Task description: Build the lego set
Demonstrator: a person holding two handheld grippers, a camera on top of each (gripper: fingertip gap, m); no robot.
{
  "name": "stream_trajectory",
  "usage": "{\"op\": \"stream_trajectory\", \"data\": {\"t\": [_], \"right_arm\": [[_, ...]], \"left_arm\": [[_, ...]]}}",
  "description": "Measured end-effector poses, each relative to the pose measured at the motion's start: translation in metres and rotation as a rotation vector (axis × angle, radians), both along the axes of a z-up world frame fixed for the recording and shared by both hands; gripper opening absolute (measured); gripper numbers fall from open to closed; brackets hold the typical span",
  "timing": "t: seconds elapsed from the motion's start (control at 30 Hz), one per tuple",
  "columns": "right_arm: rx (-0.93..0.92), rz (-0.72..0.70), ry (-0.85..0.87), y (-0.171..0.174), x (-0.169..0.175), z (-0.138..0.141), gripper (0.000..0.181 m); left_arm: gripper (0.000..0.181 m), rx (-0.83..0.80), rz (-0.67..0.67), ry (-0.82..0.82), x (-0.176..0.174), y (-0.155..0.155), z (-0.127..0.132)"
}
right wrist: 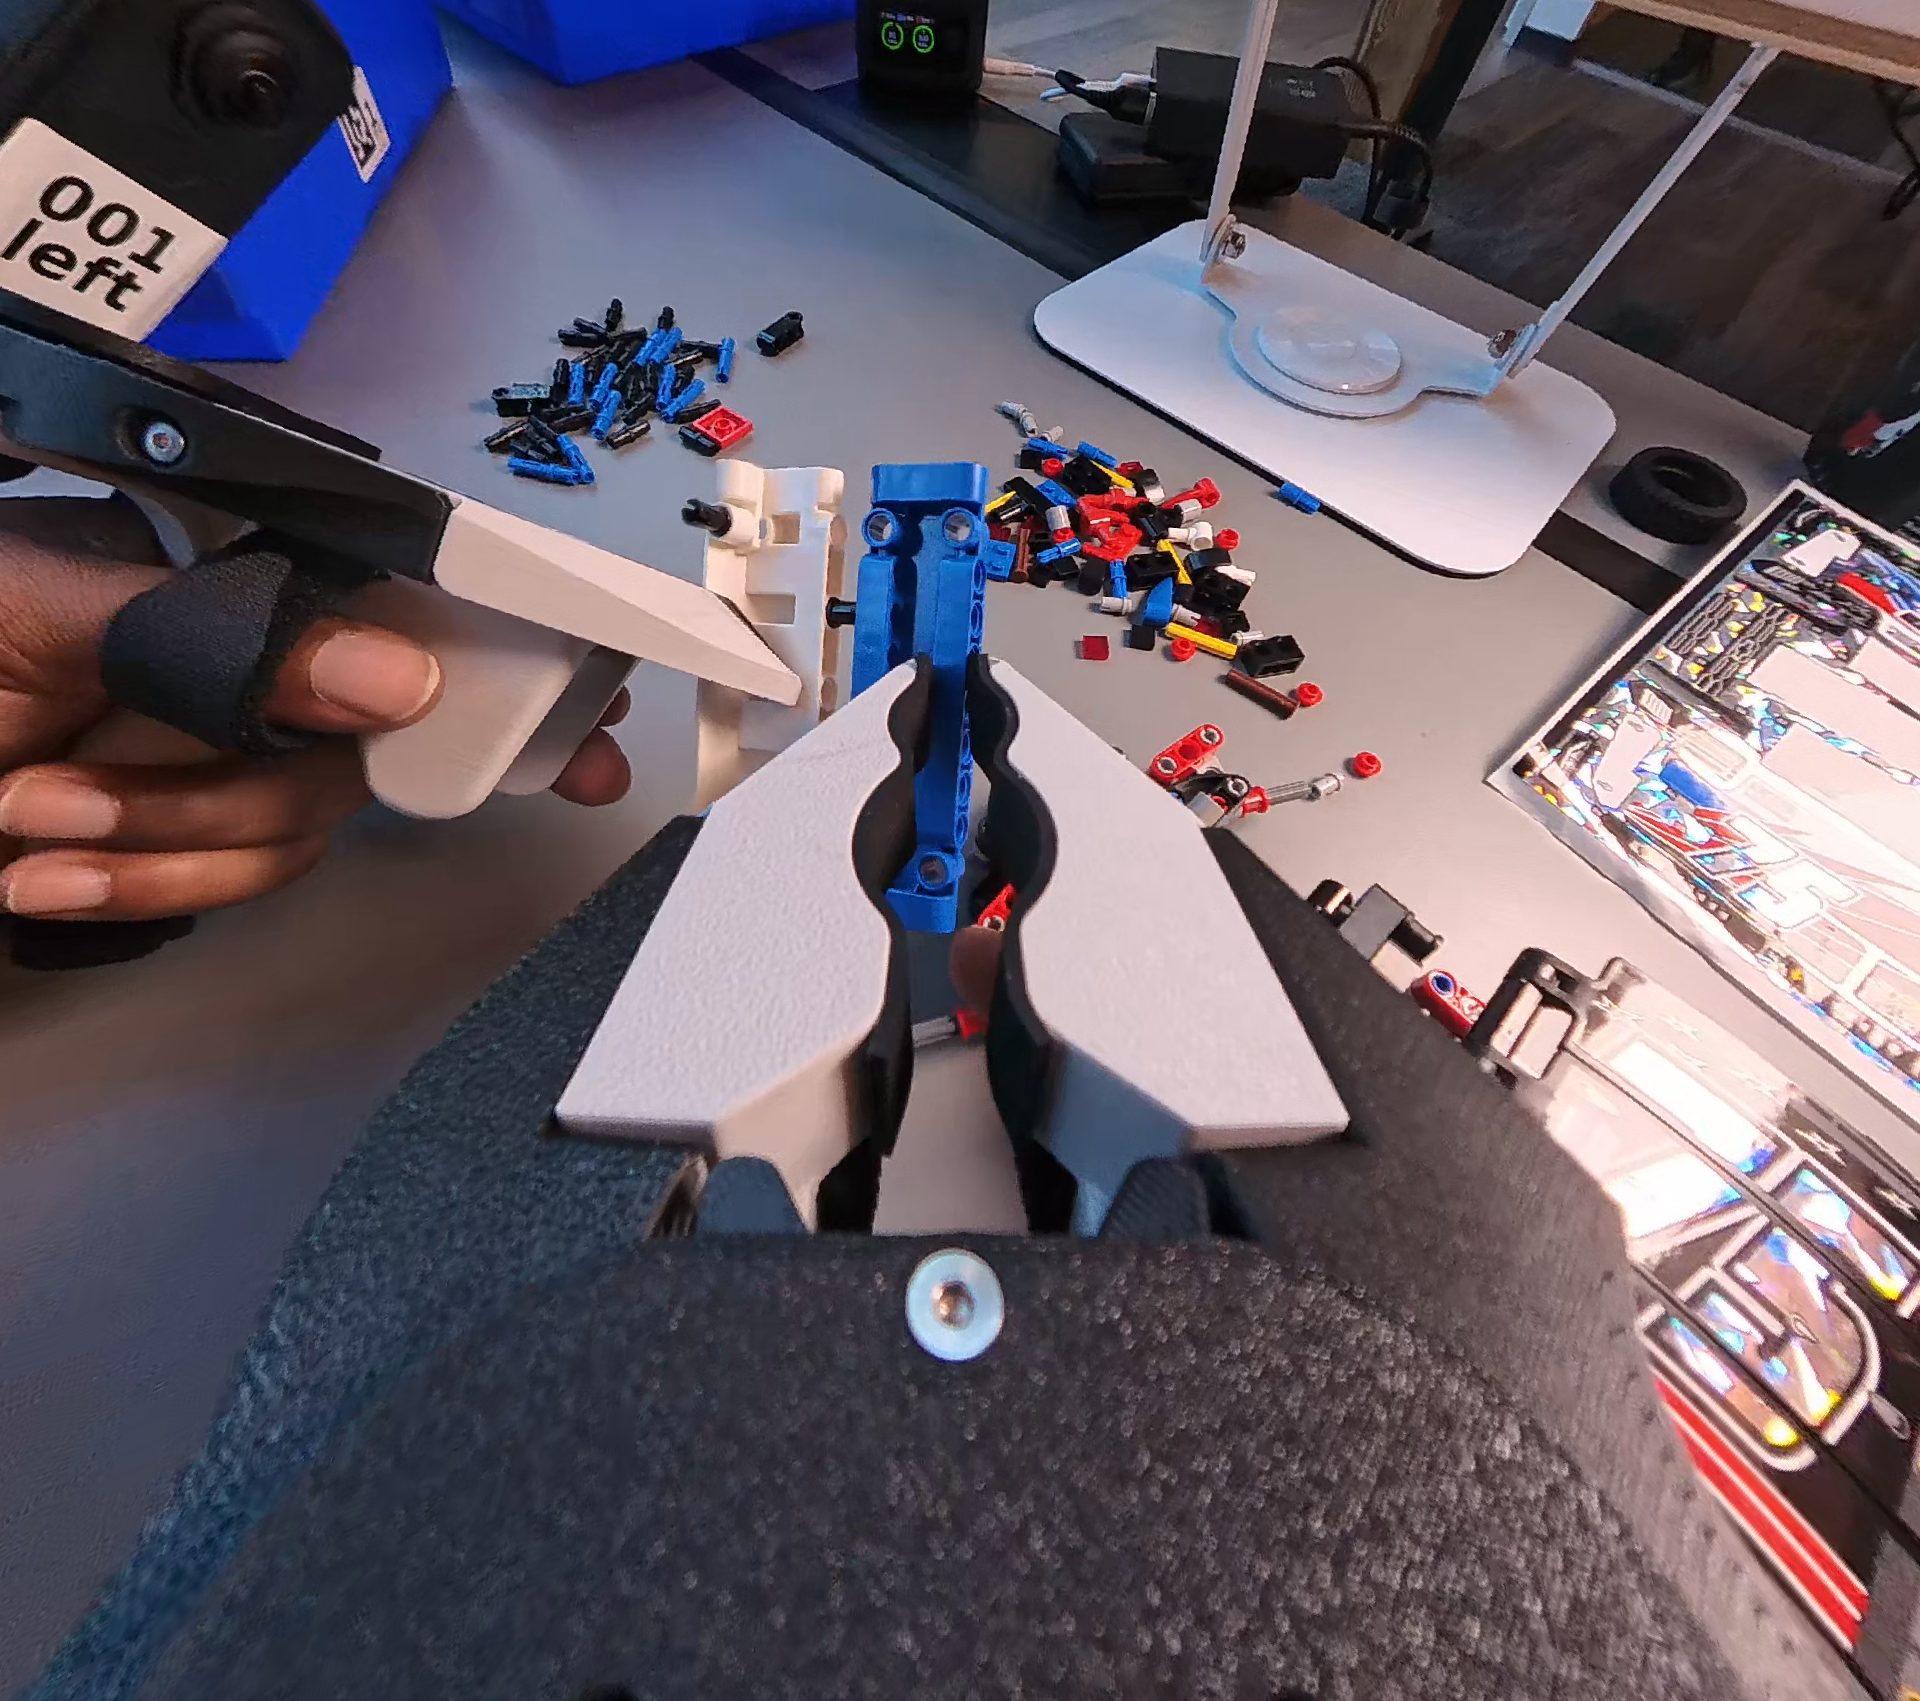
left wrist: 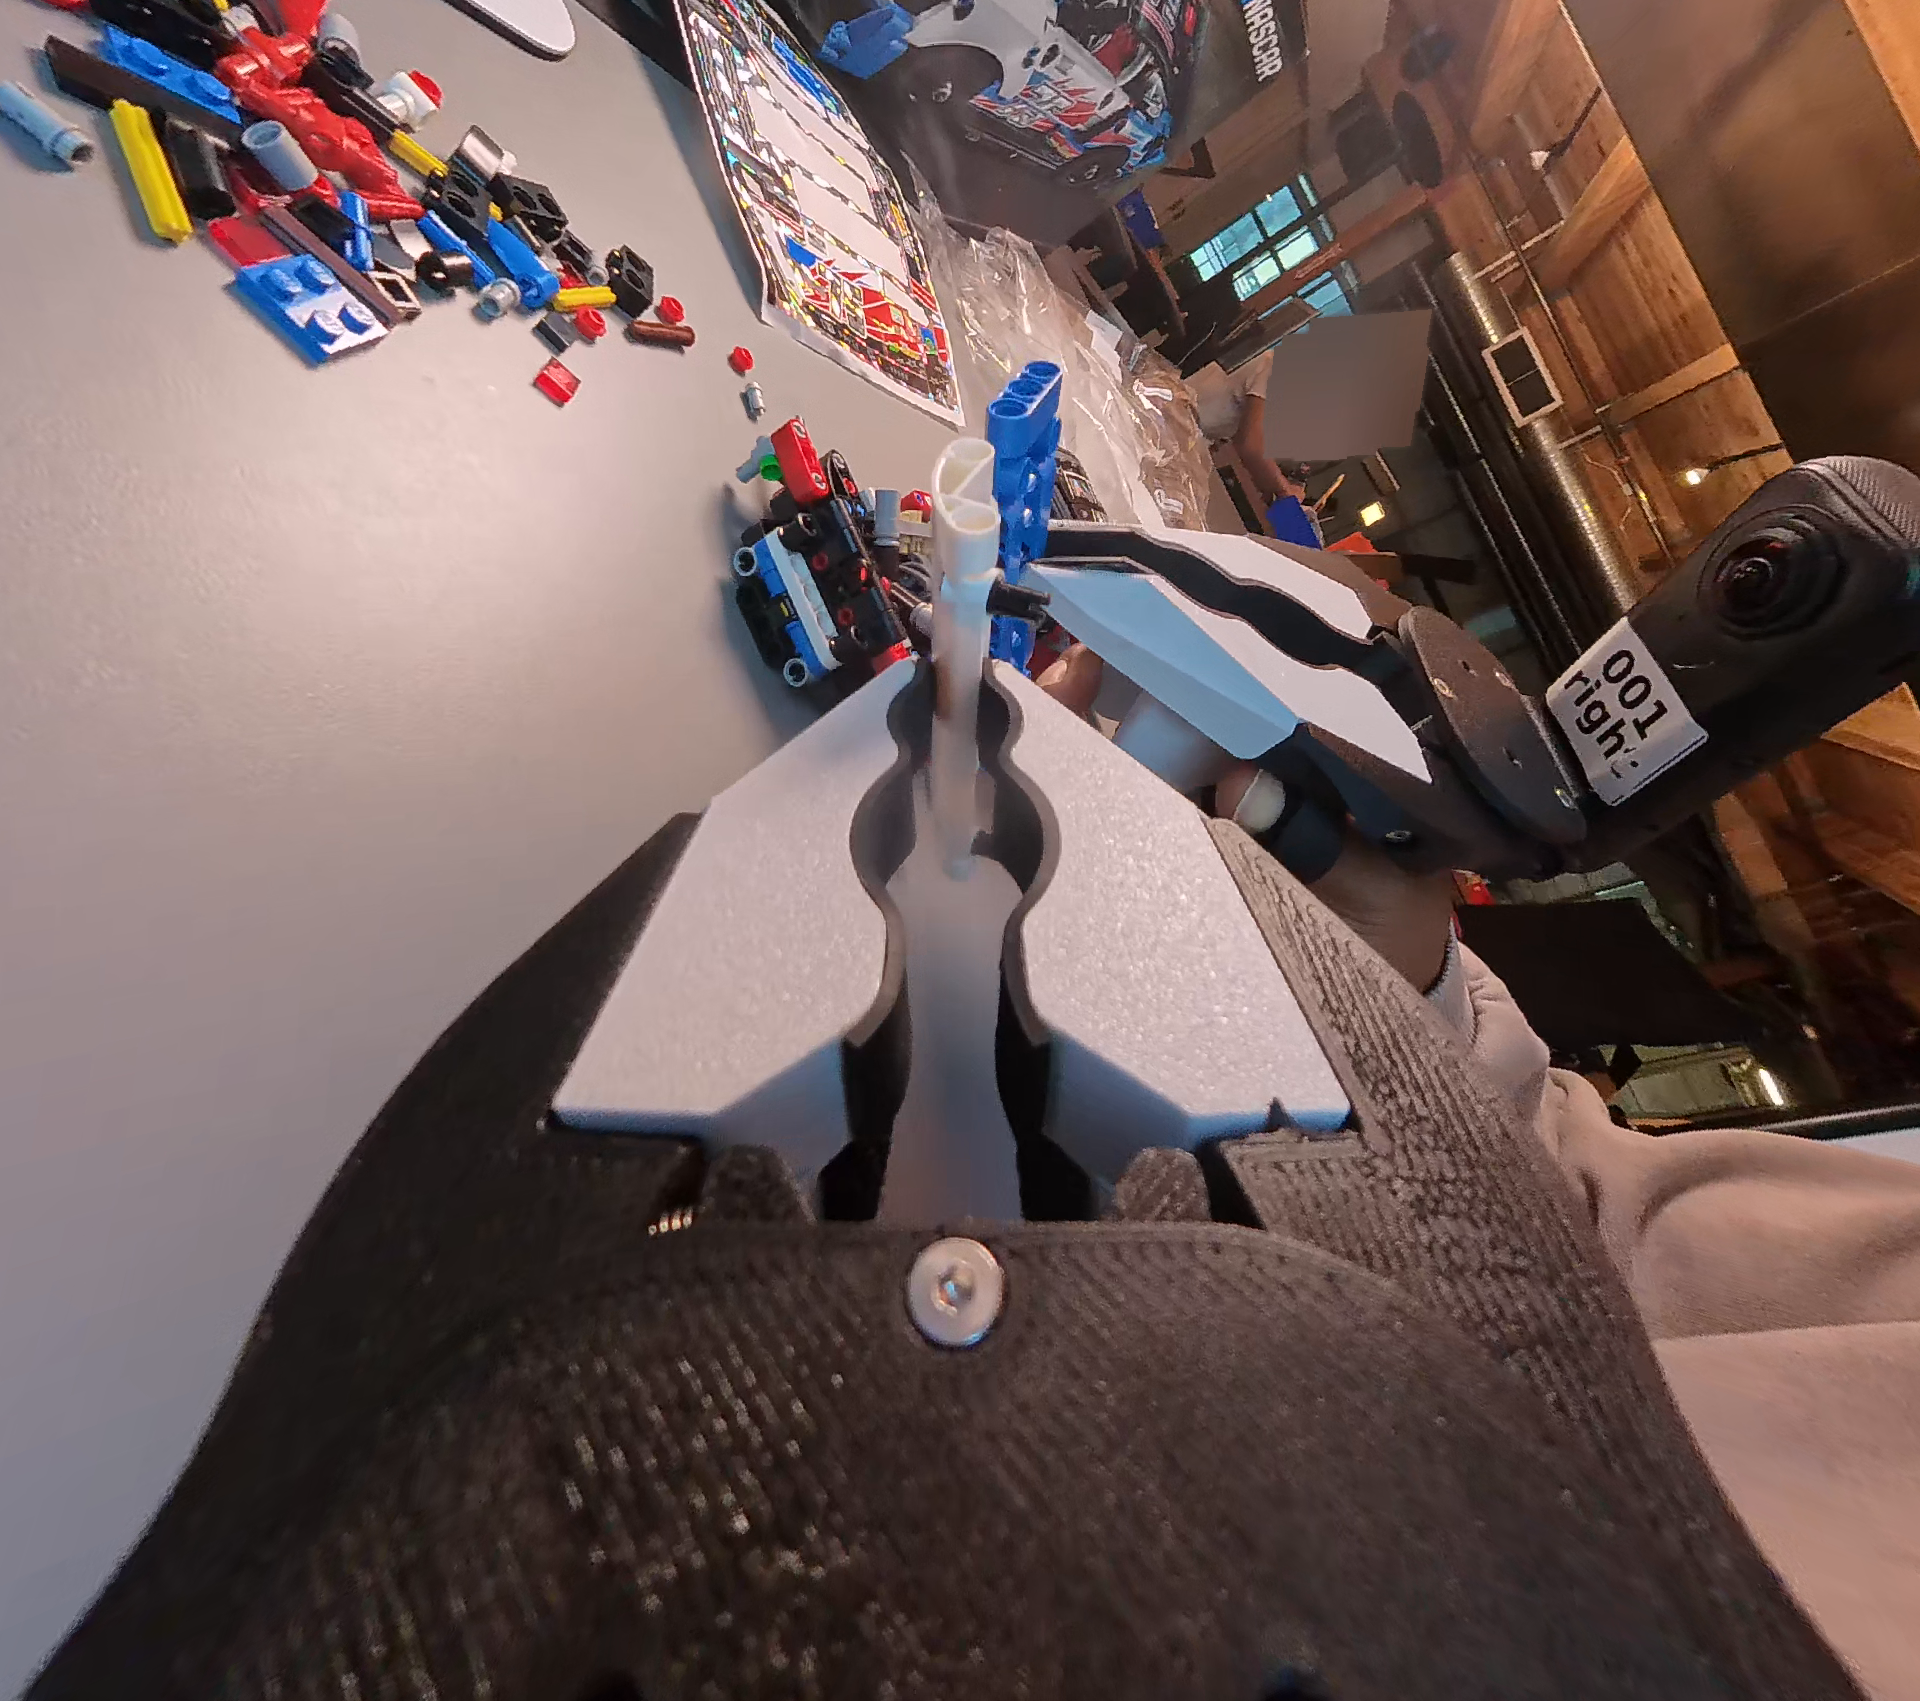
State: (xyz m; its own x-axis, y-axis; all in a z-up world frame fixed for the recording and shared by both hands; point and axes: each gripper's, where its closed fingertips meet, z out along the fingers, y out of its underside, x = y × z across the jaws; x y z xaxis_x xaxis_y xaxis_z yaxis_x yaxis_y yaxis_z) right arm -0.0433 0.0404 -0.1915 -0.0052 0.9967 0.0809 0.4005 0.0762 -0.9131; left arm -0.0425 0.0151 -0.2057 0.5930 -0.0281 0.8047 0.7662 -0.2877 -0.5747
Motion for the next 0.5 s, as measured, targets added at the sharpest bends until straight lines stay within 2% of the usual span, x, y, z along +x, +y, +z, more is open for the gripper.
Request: {"op": "stream_trajectory", "data": {"t": [0.5], "right_arm": [[-0.016, 0.014, 0.02, -0.0028, 0.0034, -0.0003, 0.004]], "left_arm": [[0.005, 0.001, -0.006, 0.077, 0.0035, 0.001, -0.0022]]}}
